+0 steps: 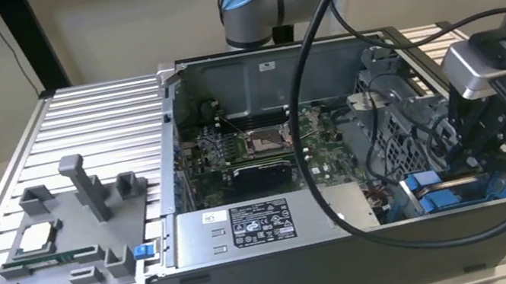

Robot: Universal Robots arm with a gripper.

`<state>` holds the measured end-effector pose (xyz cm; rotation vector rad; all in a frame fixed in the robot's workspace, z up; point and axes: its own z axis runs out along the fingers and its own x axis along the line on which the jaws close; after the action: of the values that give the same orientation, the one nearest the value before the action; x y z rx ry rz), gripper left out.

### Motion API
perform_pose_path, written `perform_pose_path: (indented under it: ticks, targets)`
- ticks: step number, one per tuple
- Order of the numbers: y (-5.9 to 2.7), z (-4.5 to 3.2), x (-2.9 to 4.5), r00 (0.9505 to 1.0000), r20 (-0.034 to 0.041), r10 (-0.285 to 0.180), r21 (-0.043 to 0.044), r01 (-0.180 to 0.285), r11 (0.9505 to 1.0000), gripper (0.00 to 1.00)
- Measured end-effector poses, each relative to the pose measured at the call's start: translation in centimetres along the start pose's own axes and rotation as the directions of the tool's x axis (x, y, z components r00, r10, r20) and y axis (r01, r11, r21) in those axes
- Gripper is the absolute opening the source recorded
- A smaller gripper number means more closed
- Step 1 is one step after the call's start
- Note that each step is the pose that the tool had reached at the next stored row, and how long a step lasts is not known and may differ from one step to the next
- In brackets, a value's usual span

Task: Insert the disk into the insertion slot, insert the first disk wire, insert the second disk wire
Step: 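Insert the second disk wire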

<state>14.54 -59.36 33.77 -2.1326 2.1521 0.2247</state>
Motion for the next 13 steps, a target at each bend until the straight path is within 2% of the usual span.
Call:
perform_pose_path:
  ticks: [3, 9, 13]
  targets:
    - [0.0, 0.05, -0.01, 1.0, -0.0005, 0.0, 0.0, 0.0, 1.0, 0.0]
    - [-0.01, 0.72, 0.11, 1.0, -0.0011, 0.0, 0.0022, 0.0, 1.0, 0.0]
    - [-0.03, 0.78, 0.11, 1.0, -0.0005, 0.0, 0.0022, 0.0, 1.0, 0.0]
